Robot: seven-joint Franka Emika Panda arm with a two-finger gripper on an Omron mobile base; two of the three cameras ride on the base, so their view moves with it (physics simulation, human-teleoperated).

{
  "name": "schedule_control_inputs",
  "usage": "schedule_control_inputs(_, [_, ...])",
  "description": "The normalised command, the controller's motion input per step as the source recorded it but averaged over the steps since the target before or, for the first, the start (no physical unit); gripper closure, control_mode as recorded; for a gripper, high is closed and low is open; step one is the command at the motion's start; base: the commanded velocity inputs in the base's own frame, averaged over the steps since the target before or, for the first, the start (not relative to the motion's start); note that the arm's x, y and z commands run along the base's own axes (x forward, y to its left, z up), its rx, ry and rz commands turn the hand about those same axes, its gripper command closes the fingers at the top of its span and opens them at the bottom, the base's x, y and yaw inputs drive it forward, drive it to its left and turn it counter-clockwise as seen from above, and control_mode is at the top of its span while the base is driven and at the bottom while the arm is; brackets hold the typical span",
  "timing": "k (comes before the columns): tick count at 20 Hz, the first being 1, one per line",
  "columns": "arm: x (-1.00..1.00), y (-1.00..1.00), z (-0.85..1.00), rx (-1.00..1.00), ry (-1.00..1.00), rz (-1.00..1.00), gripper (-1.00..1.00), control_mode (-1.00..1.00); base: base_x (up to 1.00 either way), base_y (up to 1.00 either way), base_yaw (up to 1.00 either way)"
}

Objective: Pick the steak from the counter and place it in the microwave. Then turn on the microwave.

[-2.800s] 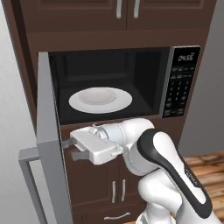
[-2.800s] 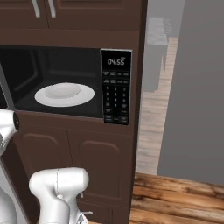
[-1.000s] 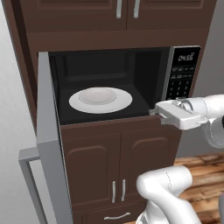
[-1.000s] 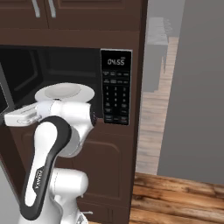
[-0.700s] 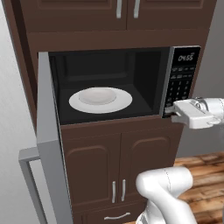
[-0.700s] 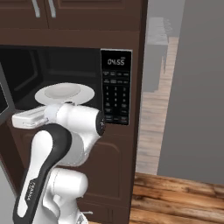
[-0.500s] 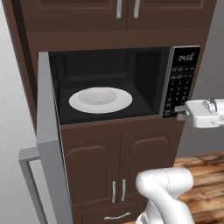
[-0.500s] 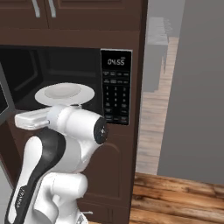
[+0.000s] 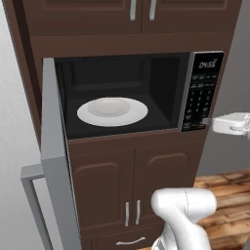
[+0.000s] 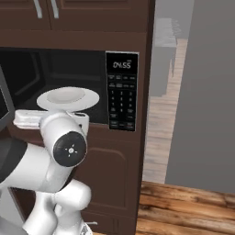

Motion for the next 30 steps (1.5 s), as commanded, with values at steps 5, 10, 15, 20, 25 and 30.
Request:
schedule_control_inputs(5, [0.00,0.00,-0.17,0.00,-0.01,-0.40,-1.00,-1.00,0.00,0.00,0.00])
schedule_control_inputs(10, [-0.10,0.00,-0.20,-0.02,-0.06,-0.28,-1.00,-1.00,0.00,0.00,0.00])
schedule_control_inputs(15, [-0.09,0.00,-0.32,-0.12,-0.07,-0.06,-1.00,-1.00,0.00,0.00,0.00])
schedule_control_inputs(20, [-0.05,0.00,-0.45,-0.22,-0.09,-0.07,-1.00,-1.00,0.00,0.00,0.00])
schedule_control_inputs(25, [0.00,-0.02,-0.39,-0.15,-0.03,-0.15,-1.00,-1.00,0.00,0.00,0.00])
schedule_control_inputs(30, [0.00,0.00,0.00,0.00,0.00,0.00,-1.00,1.00,0.00,-0.45,-0.07])
